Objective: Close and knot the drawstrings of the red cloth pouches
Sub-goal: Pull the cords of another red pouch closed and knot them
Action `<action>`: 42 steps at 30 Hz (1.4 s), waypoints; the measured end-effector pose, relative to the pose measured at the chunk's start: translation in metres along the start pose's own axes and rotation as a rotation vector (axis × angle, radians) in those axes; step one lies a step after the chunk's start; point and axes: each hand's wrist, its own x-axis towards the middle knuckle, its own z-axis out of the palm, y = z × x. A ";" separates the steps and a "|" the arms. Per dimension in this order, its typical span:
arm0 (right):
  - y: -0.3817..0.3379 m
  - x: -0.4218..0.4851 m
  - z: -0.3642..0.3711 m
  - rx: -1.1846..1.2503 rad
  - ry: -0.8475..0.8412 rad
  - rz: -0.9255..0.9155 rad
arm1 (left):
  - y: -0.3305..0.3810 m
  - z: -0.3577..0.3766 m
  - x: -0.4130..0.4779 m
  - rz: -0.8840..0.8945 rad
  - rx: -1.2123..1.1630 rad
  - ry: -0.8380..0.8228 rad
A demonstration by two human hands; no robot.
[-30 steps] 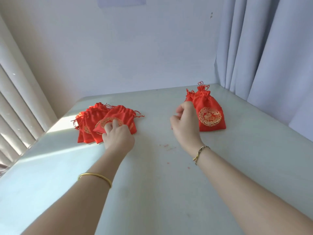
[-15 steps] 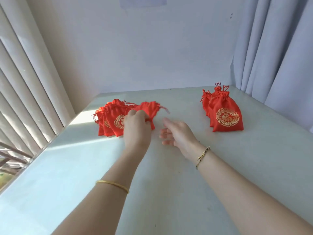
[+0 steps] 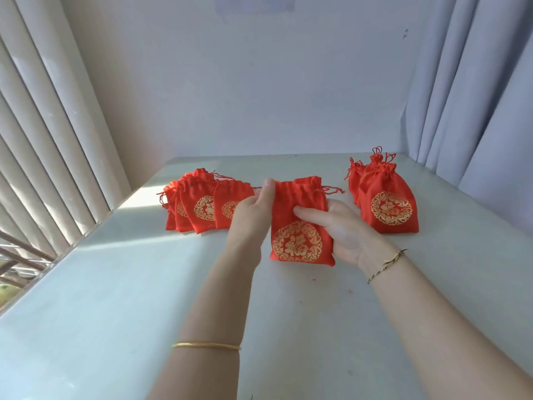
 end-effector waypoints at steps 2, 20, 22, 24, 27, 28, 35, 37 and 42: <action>-0.002 0.001 -0.001 -0.053 -0.010 -0.002 | -0.004 -0.004 0.006 0.053 -0.164 0.026; -0.017 0.000 -0.020 0.046 0.227 -0.215 | 0.005 -0.012 0.008 0.114 -0.410 -0.053; -0.016 0.000 -0.021 0.087 0.244 -0.216 | 0.005 -0.011 0.007 0.121 -0.408 -0.046; -0.017 0.000 -0.023 0.133 0.270 -0.201 | 0.005 -0.011 0.007 0.141 -0.398 -0.018; -0.019 0.000 -0.025 0.194 0.321 -0.176 | 0.005 -0.012 0.007 0.163 -0.411 0.060; -0.019 0.000 -0.026 0.216 0.343 -0.167 | 0.005 -0.012 0.007 0.154 -0.442 0.076; -0.019 0.003 -0.028 0.380 0.565 -0.143 | 0.008 -0.019 0.010 0.036 -0.721 0.248; -0.020 0.003 -0.030 0.412 0.625 -0.164 | 0.008 -0.023 0.012 0.008 -0.834 0.286; -0.023 0.000 -0.020 0.228 0.639 -0.273 | 0.012 -0.035 0.012 0.109 -0.984 0.195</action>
